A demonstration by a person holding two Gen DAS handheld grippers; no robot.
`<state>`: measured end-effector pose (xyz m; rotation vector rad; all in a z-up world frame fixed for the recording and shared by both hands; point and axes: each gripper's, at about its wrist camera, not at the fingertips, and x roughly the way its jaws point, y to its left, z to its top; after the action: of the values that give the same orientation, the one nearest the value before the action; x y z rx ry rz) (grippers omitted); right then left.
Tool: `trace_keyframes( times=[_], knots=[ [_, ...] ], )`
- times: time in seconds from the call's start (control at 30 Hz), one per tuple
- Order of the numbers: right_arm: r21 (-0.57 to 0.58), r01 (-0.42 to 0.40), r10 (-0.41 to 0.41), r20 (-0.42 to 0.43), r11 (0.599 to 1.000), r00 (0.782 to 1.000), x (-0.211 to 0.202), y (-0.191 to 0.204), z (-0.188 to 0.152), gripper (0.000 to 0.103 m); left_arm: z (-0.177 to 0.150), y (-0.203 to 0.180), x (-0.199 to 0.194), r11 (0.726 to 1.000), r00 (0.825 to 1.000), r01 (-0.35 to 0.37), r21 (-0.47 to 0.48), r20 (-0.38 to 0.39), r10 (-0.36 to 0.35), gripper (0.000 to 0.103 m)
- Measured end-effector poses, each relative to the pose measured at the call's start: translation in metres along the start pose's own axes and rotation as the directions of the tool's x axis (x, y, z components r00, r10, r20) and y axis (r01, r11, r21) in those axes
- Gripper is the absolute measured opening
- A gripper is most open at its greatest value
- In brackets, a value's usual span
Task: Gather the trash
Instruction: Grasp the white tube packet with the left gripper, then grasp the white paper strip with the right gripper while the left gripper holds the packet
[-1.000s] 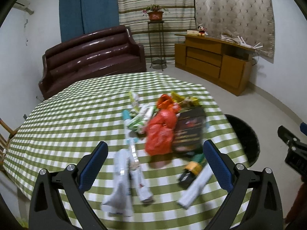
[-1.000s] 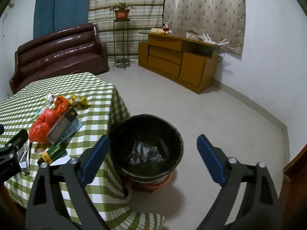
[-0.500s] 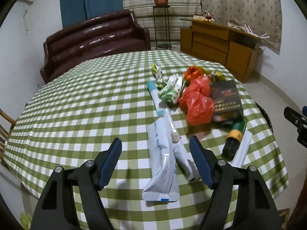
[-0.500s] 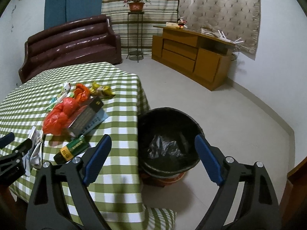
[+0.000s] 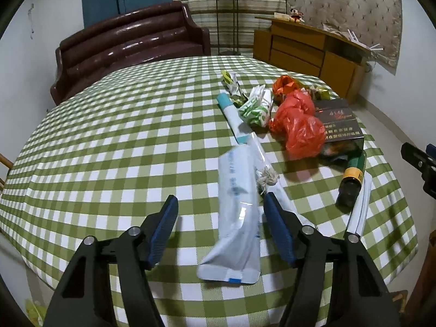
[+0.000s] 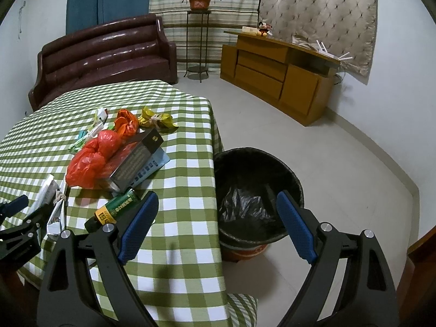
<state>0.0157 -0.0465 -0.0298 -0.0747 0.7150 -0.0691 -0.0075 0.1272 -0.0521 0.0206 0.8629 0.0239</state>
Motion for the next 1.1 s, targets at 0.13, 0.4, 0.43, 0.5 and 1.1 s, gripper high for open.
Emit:
trace_keyframes(
  times=[0.13,0.4,0.43,0.5,1.1],
  knots=[
    [-0.002,-0.002,0.002,-0.003,1.000,1.000,0.001,0.005,0.000,0.086,0.003,-0.003,0.004,0.999,1.000,0.003,0.033,0.010,-0.003,0.050],
    [-0.010,-0.015,0.015,-0.017,1.000,1.000,-0.001,0.022,-0.002,0.086,0.004,0.004,0.008,0.999,0.999,0.049,0.016,-0.003,-0.049,0.028],
    [-0.012,-0.019,0.019,-0.019,1.000,1.000,-0.001,0.025,-0.002,0.086,0.003,0.006,0.007,0.999,0.999,0.048,0.014,0.000,-0.048,0.028],
    [-0.012,-0.030,0.030,-0.024,0.999,0.999,-0.002,0.032,-0.003,0.086,0.002,0.013,0.005,0.999,0.999,0.045,0.005,0.002,-0.045,0.028],
    [-0.105,-0.020,0.005,-0.141,0.994,0.990,0.003,0.088,-0.037,0.077,-0.006,0.059,-0.003,0.999,1.000,0.013,-0.043,0.019,-0.012,0.028]
  ],
)
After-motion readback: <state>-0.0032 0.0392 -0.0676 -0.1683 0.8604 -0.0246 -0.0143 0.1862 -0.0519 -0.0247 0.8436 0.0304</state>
